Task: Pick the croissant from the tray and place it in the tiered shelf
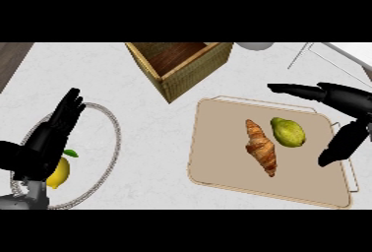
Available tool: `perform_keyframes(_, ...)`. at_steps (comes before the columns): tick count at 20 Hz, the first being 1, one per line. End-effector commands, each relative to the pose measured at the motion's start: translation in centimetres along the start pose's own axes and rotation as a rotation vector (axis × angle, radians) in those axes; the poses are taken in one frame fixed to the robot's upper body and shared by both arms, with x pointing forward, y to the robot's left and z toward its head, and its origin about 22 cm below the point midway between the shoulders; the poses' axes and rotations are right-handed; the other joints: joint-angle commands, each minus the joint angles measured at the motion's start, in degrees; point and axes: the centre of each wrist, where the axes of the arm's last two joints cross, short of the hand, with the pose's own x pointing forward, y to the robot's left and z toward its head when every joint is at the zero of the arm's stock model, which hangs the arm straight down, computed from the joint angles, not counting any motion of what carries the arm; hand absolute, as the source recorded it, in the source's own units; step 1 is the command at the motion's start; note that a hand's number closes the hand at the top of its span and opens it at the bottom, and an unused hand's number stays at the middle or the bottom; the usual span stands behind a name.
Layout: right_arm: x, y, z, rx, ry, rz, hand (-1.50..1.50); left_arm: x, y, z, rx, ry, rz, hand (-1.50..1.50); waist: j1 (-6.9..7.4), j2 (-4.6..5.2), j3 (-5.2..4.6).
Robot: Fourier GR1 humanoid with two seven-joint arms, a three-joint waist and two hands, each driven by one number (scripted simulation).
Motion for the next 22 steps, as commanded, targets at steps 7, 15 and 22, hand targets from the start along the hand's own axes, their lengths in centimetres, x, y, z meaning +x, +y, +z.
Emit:
perform_keyframes(7, -0.5, 3.8, -3.3, 0.081, 0.040, 0.114, -1.50, -0.1, 1.9, 0.4, 0.005, 0.003, 0.004, 0.00, 0.00, 0.05, 0.00)
perform_keyframes(15, 1.8, 3.3, -4.9, 0.216, 0.126, 0.196, -1.50, -0.1, -1.5, 0.6, -0.012, -0.029, -0.014, 0.00, 0.10, 0.03, -0.02)
perform_keyframes(22, 1.9, 6.8, -6.6, 0.268, 0.181, 0.261, -1.50, 1.4, -1.8, 0.6, 0.022, -0.002, -0.006, 0.00, 0.02, -0.04, 0.01)
